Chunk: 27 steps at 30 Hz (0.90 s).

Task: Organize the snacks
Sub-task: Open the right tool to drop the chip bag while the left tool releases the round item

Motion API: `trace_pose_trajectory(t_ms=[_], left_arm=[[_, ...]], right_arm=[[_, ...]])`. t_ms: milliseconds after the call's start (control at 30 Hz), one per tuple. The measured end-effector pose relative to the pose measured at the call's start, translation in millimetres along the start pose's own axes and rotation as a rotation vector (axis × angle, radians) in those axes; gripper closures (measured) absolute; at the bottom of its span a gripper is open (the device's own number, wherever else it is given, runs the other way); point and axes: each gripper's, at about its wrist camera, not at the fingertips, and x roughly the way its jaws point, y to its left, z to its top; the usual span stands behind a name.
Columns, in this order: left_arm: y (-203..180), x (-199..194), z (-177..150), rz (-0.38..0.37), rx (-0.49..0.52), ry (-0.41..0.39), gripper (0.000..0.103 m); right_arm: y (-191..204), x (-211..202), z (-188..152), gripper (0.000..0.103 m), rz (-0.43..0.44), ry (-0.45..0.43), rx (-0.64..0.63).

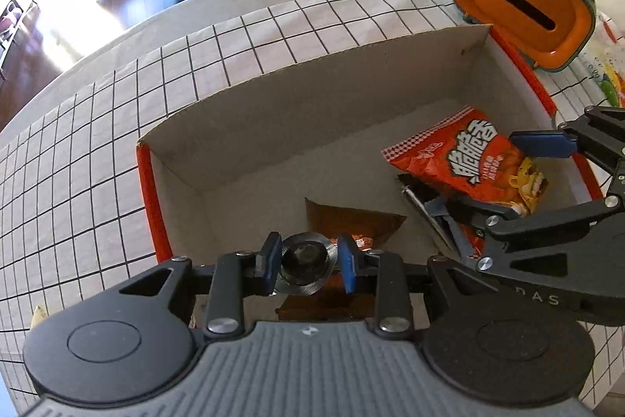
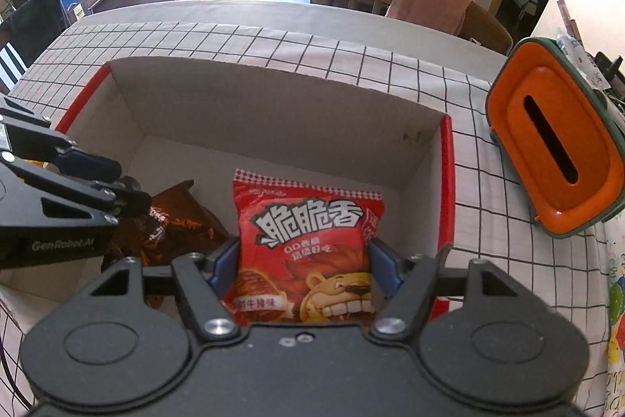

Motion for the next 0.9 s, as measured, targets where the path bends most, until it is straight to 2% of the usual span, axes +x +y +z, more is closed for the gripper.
trace_pose_trajectory(t_ms=[100,167,367,833,900], left_arm=[[2,-4,-2,-0.008,-0.009,-0.013,0.071],[3,-8,-4,-0.011,-0.020,-0.025,0.065],[9,-23,-10,-0.047,-0.040,-0.070,0.057],[22,-65,-32,-0.098,-0.059,-0.178,0.055],[25,-73,-37,-0.104,-0.057,-0.197,0.054]], right_arm=[[0,-3,-1,0.028,0.004,-0.008,0.007],[0,-7,-1,0.024,0.016,-0.012,0.014],[4,-22,-3,0.021,0.024,-0.042,0.022],[20,-75,-10,0.018,0.042,-0.137,0.023],[25,-85,-12,0.014,0.045,-0.159,0.020]])
